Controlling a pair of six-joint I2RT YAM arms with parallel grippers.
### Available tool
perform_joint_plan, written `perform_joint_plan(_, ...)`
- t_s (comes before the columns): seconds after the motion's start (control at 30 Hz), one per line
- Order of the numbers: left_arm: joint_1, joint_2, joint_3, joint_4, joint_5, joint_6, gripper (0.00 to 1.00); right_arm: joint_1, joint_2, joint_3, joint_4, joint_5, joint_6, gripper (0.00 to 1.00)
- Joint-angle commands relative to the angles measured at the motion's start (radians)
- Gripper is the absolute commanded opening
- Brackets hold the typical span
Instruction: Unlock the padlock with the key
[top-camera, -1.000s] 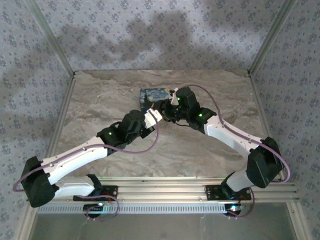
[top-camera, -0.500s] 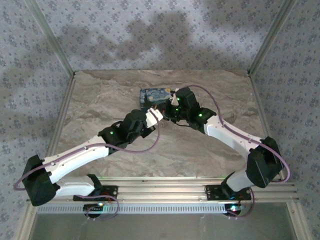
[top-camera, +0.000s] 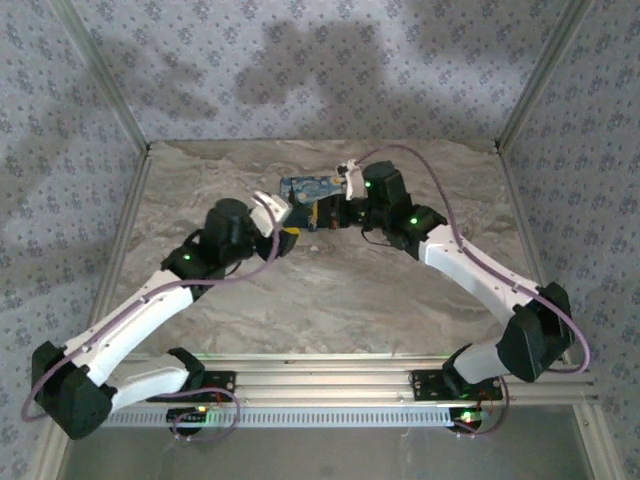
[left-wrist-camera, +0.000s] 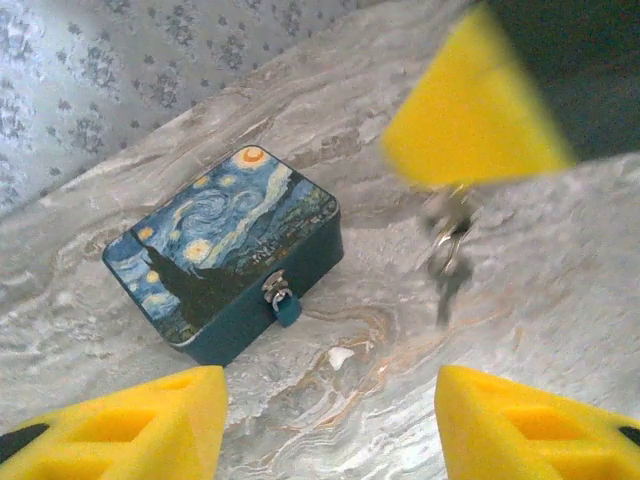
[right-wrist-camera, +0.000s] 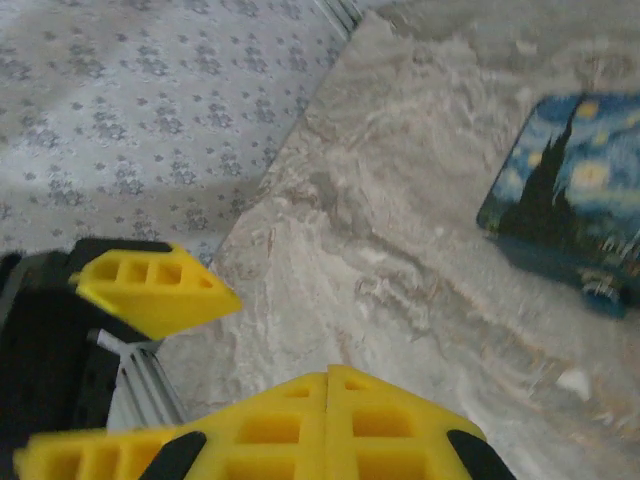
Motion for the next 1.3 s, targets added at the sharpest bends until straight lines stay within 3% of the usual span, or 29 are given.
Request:
perform_joint_plan(0.0,0.066,-0.013,0.007,0.039,0.376,-0.184,0.55,-0.025,-0.039,0.02,-0.014,-0.103,-0.208,0.0)
perform_joint_plan(0.13,0.127,0.017,0.005,0.204,0.624,-0.37,0.54,-0.043,-0.058,0.013,0.036,-0.28,-0.272,0.0)
perform_joint_plan(0.23,0.141,0.037,-0.021,0.402,0.724,-0.53,0.51,-0.05,-0.07,0.003,0.095,-0.381,-0.268,0.0)
perform_joint_plan(0.33,0.142,0.073,-0.035,0.573,0.783,-0.66,0.47,-0.054,-0.073,0.002,0.118,-0.431,-0.262,0.0)
perform_joint_plan(0.53,0.142,0.118,-0.058,0.712,0.815,-0.776,0.41,-0.059,-0.078,-0.01,0.193,-0.464,-0.207,0.0)
perform_joint_plan(1.0,0.142,0.119,-0.053,0.695,0.842,-0.764,0.23,-0.049,-0.068,-0.01,0.233,-0.465,-0.183,0.0)
perform_joint_plan(1.27,0.141,0.113,-0.054,0.69,0.842,-0.759,0.26,-0.041,-0.059,-0.01,0.235,-0.475,-0.186,0.0)
